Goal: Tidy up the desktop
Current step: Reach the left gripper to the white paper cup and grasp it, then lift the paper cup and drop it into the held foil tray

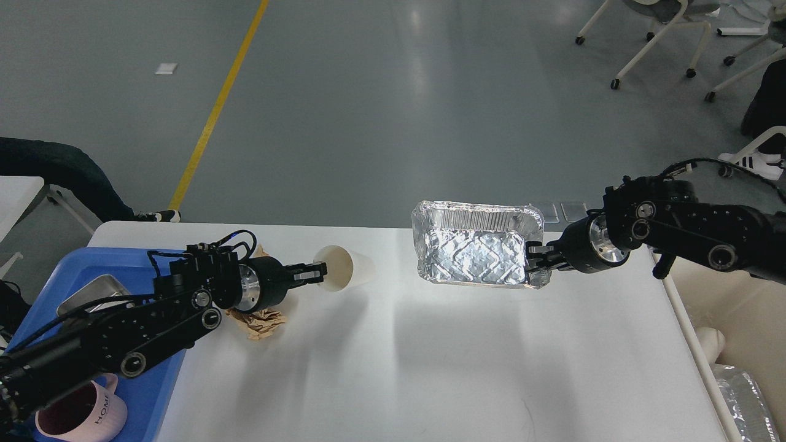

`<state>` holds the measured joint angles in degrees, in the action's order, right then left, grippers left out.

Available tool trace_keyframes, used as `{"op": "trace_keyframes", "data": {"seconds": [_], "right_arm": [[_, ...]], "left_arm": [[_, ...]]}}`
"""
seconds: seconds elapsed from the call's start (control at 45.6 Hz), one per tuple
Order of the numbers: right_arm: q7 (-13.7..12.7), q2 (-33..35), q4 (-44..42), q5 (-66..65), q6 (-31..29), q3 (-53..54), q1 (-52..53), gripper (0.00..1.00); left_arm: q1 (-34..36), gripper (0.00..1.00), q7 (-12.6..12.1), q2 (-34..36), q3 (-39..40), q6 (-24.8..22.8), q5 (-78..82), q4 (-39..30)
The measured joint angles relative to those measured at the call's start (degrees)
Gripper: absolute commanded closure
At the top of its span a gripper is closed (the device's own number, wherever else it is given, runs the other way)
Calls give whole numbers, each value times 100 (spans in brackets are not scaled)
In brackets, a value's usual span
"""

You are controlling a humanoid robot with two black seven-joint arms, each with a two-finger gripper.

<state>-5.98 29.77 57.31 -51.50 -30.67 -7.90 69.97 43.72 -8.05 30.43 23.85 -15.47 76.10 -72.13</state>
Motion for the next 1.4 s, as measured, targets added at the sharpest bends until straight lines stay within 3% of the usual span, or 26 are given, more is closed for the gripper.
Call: {"op": "trace_keyframes", "data": {"seconds": [0.263, 0.57, 0.724, 0.965, 1.404], "right_arm": [[0, -74, -9, -5, 0, 0, 33, 100], [0, -77, -1, -4, 0, 1, 34, 100], [1, -80, 28, 0, -17, 15, 42, 100], [1, -103, 31, 0, -26, 17, 69, 100], [1, -72, 72, 0, -23, 35, 36, 100]], "left_arm": [[856, 100, 5, 1483, 51, -365, -827, -1184], [2312, 98, -51, 1706, -46, -1240, -1432, -1139], [2994, 98, -80, 963, -185, -1786, -1447, -666], [3801, 97, -108, -433, -1000, -1932, -1440, 163], [4077, 96, -312, -2151, -1832, -1956, -1425, 1386]]}}
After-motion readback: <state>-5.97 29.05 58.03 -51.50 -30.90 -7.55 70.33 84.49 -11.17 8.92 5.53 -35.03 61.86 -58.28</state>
